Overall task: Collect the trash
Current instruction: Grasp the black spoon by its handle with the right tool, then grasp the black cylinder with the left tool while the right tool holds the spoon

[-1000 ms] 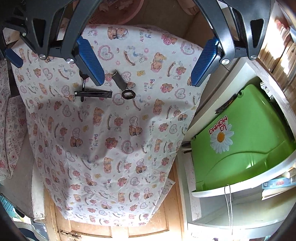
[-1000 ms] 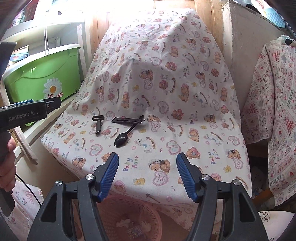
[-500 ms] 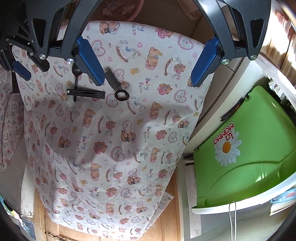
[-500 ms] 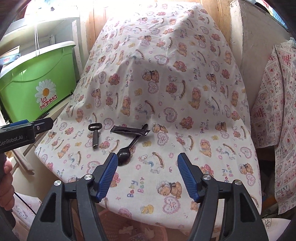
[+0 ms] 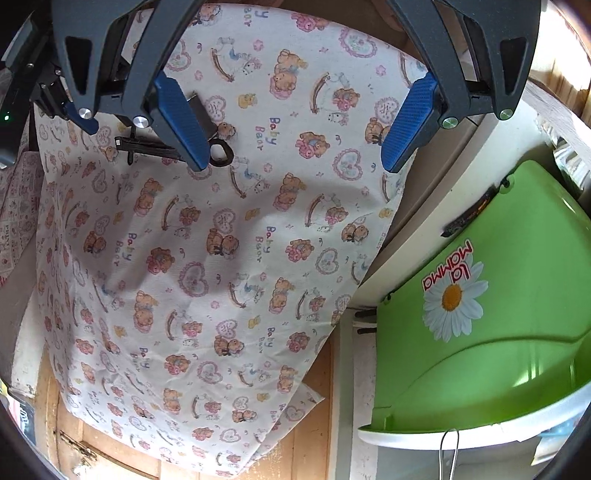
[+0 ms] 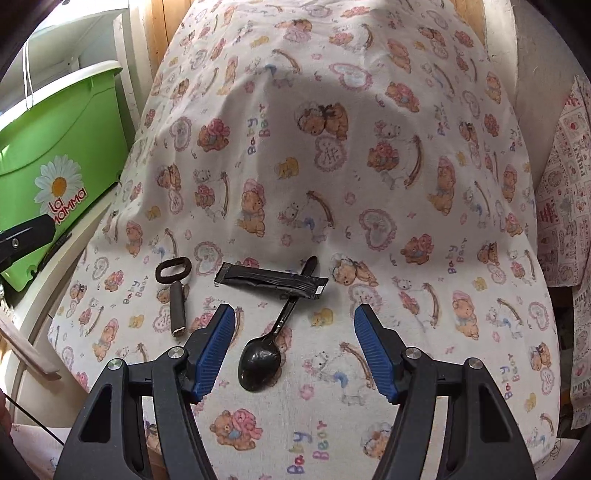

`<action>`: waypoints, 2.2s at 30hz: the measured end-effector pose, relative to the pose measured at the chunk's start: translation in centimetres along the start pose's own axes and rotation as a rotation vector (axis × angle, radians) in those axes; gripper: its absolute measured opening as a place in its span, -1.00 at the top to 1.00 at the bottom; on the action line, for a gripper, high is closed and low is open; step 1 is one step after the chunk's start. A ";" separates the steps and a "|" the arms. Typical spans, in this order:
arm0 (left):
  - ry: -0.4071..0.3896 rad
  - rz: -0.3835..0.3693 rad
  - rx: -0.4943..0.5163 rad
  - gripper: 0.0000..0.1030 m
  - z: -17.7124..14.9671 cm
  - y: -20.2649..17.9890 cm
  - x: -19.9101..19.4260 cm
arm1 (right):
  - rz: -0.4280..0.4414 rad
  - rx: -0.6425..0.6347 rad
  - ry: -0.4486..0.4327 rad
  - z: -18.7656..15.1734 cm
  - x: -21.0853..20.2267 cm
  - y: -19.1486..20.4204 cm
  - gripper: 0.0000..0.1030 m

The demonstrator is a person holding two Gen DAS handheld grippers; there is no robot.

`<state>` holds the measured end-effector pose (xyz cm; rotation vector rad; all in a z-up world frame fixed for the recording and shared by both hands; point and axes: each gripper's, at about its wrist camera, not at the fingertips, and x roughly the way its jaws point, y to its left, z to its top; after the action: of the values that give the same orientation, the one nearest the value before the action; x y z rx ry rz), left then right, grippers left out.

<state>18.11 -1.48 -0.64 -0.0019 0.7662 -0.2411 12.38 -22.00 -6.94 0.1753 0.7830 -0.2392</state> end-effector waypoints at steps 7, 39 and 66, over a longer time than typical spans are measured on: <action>-0.024 0.026 0.007 -0.79 -0.3 0.2 -0.5 | -0.029 -0.042 0.028 -0.3 2.3 1.3 -0.11; 0.203 -0.087 0.143 -0.47 -4.2 -5.0 4.3 | 0.062 -0.039 0.044 -0.3 -1.0 -2.0 0.86; 0.309 -0.076 0.134 0.26 -3.0 -10.0 9.0 | 0.114 0.066 0.050 -1.4 -4.5 -4.6 0.86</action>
<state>20.12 -12.90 -8.11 0.1360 1.0570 -0.3706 7.12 -25.45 -5.01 0.2882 0.8126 -0.1533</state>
